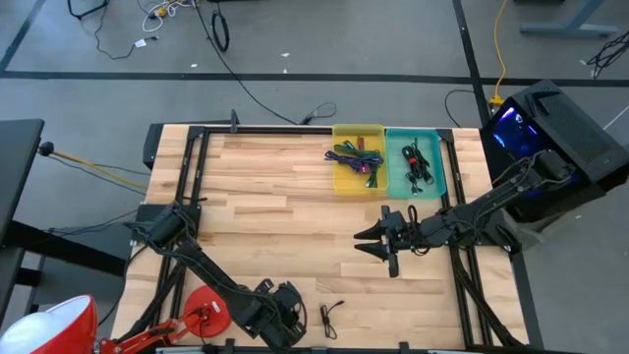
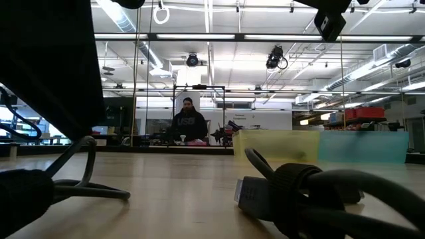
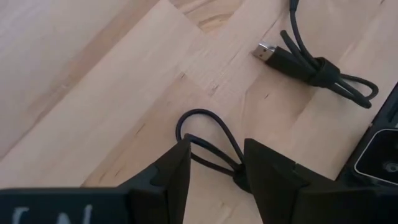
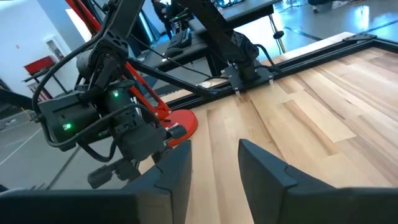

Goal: Pick & Place USB Port
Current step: Put the black charger cable into the blue bin

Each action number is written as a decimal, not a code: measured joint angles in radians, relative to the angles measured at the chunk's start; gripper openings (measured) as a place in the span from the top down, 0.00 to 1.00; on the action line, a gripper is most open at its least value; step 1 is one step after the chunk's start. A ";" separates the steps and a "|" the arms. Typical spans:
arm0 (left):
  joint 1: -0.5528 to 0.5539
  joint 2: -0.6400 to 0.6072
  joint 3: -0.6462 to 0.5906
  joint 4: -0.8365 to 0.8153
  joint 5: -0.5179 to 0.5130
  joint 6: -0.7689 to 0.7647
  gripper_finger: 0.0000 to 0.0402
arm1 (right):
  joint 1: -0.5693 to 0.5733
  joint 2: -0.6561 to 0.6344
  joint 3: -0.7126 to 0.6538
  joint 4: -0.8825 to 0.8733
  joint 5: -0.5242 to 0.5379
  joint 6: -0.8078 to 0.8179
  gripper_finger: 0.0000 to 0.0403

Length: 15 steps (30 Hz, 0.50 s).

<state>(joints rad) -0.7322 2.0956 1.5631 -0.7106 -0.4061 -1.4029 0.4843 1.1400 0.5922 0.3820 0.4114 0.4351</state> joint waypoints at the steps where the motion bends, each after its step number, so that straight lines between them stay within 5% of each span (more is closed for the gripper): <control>1: 0.000 0.000 0.000 0.000 0.000 0.000 0.61 | 0.000 0.000 0.000 0.000 0.000 0.000 0.67; 15: 0.017 0.068 0.000 0.022 0.061 0.009 0.72 | 0.000 0.000 -0.001 0.005 0.000 -0.003 0.67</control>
<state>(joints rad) -0.7156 2.1639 1.5635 -0.6882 -0.3454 -1.3943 0.4843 1.1400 0.5915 0.3866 0.4110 0.4316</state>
